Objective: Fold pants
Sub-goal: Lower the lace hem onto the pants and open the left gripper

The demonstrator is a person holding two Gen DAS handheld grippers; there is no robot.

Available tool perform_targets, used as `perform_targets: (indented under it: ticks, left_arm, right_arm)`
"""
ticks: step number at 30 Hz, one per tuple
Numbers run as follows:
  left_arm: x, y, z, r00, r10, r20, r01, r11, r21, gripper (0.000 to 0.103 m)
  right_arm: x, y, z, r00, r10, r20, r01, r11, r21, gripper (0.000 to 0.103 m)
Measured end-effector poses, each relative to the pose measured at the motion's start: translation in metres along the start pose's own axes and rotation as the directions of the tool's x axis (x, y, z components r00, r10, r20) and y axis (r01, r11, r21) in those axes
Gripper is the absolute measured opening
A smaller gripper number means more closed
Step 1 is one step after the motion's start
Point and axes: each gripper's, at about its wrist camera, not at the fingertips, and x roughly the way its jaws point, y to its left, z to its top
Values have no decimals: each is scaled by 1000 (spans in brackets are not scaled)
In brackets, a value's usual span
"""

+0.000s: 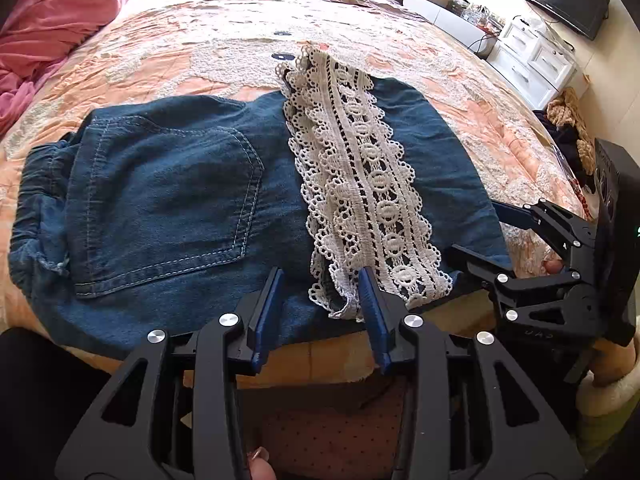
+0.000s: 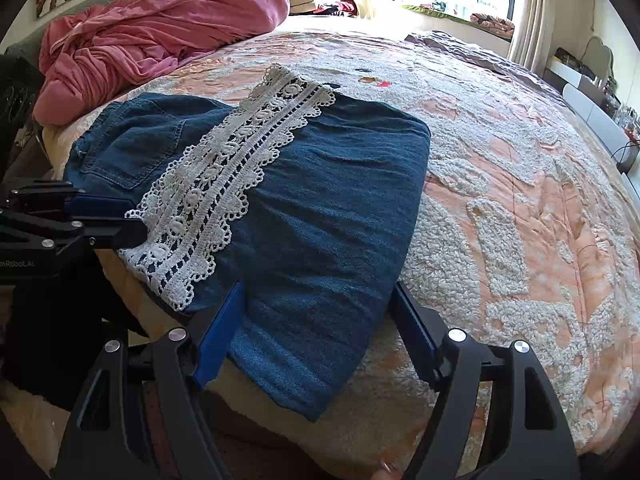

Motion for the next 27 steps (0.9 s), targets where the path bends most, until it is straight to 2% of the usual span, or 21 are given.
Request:
perform_targets:
  ticks: [3, 9, 19, 24, 27]
  left_arm:
    - [-6, -2, 2, 1000, 3, 13, -3, 1000, 4, 40]
    - [-13, -3, 4, 1000, 3, 31, -3, 1000, 10, 46]
    - [-30, -2, 8, 998, 5, 64, -6, 1000, 9, 67]
    - [-45, 2, 9, 995, 23, 96, -23, 1000, -3, 75]
    - [-54, 6, 8, 993, 31, 113, -29, 999, -14, 80]
  right_arm:
    - [-3, -2, -1, 1000, 5, 10, -6, 1000, 16, 74]
    - [-8, -4, -2, 1000, 17, 13, -18, 998, 53, 74]
    - [-15, -11, -2, 1000, 25, 16, -27, 993, 117, 74]
    - [-27, -16, 4, 999, 25, 48, -32, 989, 144, 74]
    - [-37, -15, 9, 997, 26, 70, -36, 989, 143, 78]
